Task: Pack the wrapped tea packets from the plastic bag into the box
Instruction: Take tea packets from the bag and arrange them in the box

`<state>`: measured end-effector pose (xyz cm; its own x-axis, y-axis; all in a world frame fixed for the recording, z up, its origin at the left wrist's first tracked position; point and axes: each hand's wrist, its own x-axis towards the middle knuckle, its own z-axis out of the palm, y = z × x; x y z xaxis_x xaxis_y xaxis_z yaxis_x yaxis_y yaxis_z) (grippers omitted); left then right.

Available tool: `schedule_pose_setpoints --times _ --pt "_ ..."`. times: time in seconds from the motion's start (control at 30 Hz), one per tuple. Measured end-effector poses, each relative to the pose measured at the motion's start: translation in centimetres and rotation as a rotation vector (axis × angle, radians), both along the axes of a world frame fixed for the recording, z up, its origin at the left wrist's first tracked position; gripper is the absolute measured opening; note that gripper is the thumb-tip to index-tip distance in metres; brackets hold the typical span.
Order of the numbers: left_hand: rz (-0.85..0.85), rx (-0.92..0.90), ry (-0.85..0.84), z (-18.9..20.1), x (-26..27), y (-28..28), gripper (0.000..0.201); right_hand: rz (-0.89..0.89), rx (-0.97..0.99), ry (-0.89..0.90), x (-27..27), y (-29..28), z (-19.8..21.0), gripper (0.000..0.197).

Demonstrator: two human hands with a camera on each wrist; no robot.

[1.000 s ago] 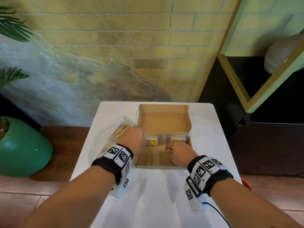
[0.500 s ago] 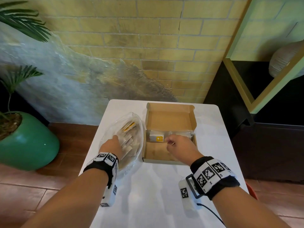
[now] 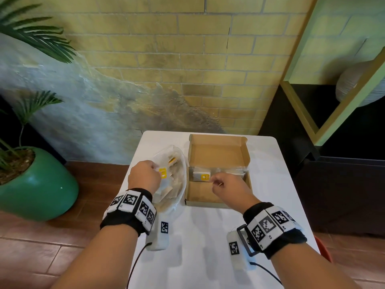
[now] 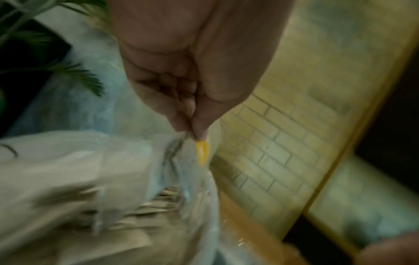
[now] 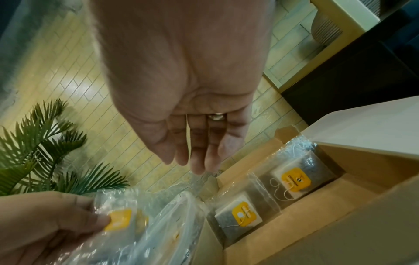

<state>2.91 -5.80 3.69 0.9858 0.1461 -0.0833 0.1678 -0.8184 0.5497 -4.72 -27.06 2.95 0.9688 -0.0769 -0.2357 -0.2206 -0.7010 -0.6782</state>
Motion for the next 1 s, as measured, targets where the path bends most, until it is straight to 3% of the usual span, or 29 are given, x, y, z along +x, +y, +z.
schedule_pose_setpoints --times 0.1,0.3,0.37,0.43,0.57,0.7,0.83,1.0 --pt "0.016 -0.282 -0.043 0.7 -1.1 -0.5 0.034 -0.008 0.047 -0.023 -0.4 0.3 0.2 0.029" --pt "-0.095 -0.833 0.077 1.8 -3.1 -3.2 0.022 -0.075 0.319 -0.066 -0.5 0.9 1.8 0.054" --pt "-0.184 -0.918 0.125 2.3 -3.8 -4.4 0.021 -0.079 0.430 -0.090 -0.5 0.9 2.4 0.048" --pt "-0.239 -0.950 0.125 2.7 -4.3 -5.5 0.021 -0.085 0.511 -0.130 -0.8 0.8 2.9 0.023" --pt "-0.276 -0.947 0.096 3.0 -4.6 -7.3 0.024 -0.153 0.564 -0.227 -1.1 -0.1 3.2 0.007" --pt "-0.351 -0.959 0.193 2.7 -4.8 -8.1 0.005 -0.210 0.634 -0.251 -1.4 -0.9 3.5 0.008" --pt "-0.408 -0.937 0.233 2.5 -5.0 -8.5 0.012 -0.288 0.716 -0.241 -1.6 -1.5 3.4 0.021" --pt "-0.336 -0.927 0.173 2.2 -4.7 -8.6 0.009 -0.345 0.707 -0.245 -2.1 -2.0 2.9 0.019"
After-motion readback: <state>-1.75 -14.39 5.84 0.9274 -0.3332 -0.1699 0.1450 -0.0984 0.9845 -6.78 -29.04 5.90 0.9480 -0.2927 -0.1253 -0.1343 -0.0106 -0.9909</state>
